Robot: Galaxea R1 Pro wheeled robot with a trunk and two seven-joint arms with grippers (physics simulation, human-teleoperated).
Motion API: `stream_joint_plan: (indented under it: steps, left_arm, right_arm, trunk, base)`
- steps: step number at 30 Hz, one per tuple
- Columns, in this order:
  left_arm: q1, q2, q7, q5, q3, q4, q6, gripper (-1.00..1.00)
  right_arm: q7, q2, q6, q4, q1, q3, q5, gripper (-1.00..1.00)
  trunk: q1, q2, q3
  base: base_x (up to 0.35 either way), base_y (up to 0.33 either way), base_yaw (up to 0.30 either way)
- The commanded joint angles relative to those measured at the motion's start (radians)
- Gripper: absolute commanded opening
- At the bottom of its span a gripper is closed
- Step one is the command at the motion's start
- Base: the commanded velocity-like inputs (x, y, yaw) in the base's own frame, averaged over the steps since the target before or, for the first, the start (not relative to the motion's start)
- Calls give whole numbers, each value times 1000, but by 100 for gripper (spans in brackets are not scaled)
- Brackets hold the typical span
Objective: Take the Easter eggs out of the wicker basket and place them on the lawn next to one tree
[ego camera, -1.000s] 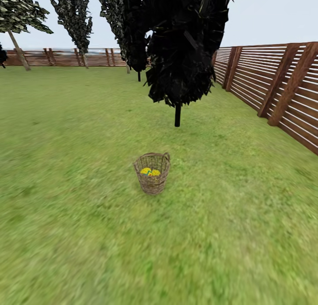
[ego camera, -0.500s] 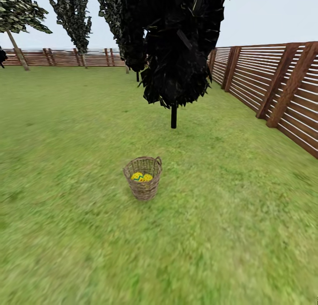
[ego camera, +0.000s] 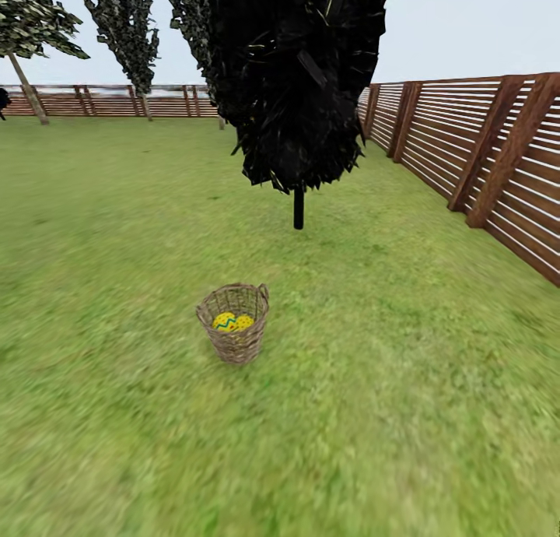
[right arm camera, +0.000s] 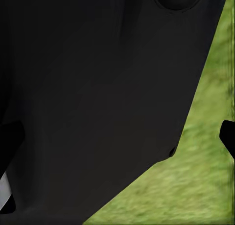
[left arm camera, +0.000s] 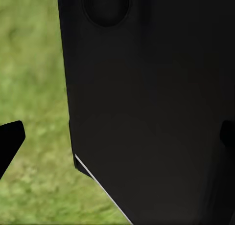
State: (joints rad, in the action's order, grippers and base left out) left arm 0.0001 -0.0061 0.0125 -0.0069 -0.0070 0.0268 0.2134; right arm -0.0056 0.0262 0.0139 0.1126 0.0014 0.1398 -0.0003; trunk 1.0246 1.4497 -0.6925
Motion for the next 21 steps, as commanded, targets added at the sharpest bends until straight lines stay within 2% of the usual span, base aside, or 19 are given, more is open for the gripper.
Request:
stream_joint_plan:
  steps: [1,11,21]
  left_arm:
    - [0,0,1,-1,-1,0,3,100]
    - [0,0,1,-1,-1,0,3,100]
    - [0,0,3,-1,-1,1,9,100]
  right_arm:
    - [-1,0,1,0,0,5,0,100]
    - [-1,0,1,-2,0,8,2,100]
    - [-1,1,0,-4,0,9,3,100]
  trunk:
    - [0,0,-1]
    - [0,0,-1]
    - [0,0,-1]
  base:
    - [204,-260,0]
    - [205,-260,12]
    - [206,-260,207]
